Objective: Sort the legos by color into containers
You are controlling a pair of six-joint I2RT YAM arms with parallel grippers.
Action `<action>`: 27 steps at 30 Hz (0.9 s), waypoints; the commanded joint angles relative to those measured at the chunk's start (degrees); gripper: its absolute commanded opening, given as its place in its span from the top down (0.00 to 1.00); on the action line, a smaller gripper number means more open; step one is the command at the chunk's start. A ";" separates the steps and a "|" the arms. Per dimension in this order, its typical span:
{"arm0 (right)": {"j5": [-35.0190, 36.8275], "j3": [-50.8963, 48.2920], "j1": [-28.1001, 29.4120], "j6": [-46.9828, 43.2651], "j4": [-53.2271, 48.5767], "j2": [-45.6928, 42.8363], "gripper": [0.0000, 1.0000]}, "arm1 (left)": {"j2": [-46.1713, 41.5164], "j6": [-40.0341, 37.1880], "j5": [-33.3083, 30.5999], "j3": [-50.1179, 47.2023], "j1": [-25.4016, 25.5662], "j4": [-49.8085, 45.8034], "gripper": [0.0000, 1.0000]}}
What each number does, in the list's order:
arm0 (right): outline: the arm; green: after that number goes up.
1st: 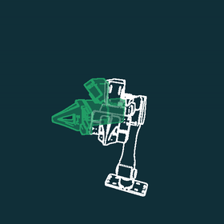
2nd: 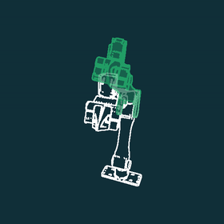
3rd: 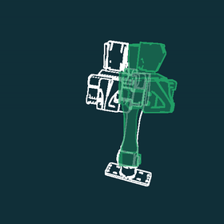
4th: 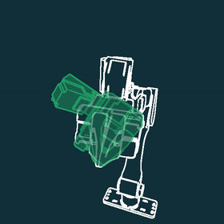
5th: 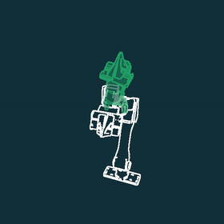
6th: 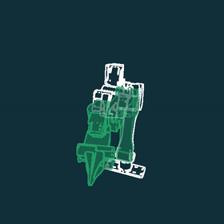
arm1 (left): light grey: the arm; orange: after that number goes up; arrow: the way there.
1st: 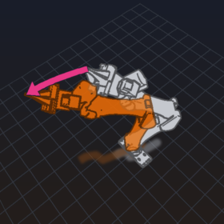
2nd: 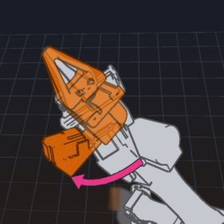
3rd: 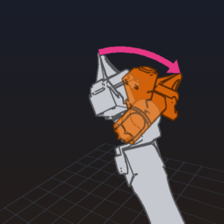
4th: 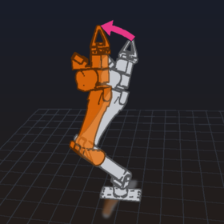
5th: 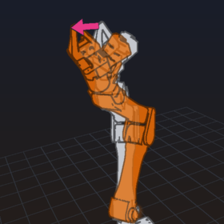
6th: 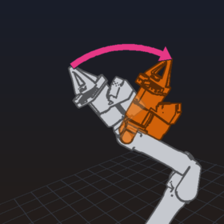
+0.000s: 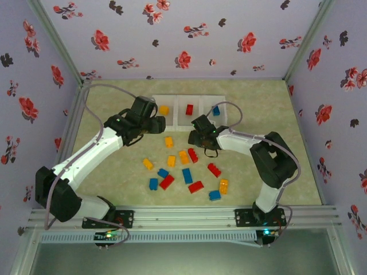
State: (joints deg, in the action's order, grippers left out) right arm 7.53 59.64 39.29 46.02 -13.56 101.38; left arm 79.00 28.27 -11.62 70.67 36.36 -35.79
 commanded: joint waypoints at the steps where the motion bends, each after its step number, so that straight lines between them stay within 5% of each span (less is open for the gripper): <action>1: 1.88 1.53 0.74 3.58 2.35 1.05 0.27 | -0.15 -0.34 -1.08 -0.91 -0.39 -0.20 0.31; 15: 2.48 2.62 0.79 5.22 3.13 4.29 0.42 | -0.69 -0.76 -1.12 -1.09 -0.41 -0.51 0.32; 27: 2.59 2.52 0.76 3.35 1.99 3.30 0.70 | -1.31 -1.37 -1.13 -0.90 -0.41 -1.03 0.32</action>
State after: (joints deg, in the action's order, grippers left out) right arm 8.73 61.28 39.77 49.84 -10.50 105.45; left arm 79.00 28.08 -11.62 70.04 36.36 -35.81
